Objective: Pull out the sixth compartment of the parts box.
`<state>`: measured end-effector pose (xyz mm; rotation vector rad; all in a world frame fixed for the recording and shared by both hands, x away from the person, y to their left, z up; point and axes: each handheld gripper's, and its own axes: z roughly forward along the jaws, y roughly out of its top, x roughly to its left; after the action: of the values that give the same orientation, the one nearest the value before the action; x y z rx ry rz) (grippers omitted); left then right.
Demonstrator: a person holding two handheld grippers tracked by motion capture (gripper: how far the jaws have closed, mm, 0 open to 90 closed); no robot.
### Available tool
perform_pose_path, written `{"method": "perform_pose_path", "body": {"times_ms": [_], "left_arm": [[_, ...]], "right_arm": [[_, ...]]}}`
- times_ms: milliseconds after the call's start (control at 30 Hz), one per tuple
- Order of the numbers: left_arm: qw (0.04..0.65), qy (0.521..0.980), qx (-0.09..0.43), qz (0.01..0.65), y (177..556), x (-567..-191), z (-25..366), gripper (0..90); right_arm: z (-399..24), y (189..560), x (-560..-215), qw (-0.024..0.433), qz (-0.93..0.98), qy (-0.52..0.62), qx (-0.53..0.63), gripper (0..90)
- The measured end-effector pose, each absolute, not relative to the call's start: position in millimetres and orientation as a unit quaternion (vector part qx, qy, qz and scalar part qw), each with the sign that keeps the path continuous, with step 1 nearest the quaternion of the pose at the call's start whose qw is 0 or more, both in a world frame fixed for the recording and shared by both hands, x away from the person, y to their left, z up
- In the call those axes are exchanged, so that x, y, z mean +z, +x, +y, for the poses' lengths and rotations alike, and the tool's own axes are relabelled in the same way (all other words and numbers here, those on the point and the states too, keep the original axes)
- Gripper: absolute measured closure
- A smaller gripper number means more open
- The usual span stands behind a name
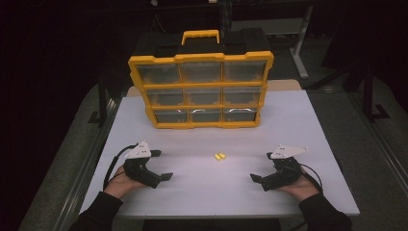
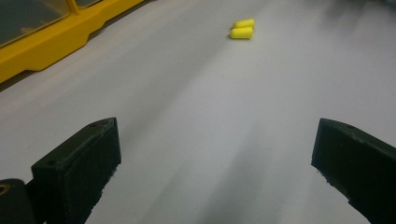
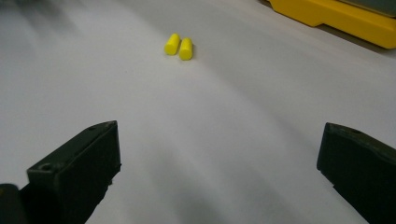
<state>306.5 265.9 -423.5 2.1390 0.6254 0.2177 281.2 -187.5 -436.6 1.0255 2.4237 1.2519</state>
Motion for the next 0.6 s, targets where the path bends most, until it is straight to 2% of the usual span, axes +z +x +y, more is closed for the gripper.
{"method": "perform_pose_path", "body": {"times_ms": [600], "left_arm": [[0.451, 0.853, 0.1, 0.243, 307.7, -423.0, 262.5, 1.2]], "right_arm": [[-187.3, 281.3, -435.4, 0.106, 0.823, 0.352, 0.434, 0.0]]}}
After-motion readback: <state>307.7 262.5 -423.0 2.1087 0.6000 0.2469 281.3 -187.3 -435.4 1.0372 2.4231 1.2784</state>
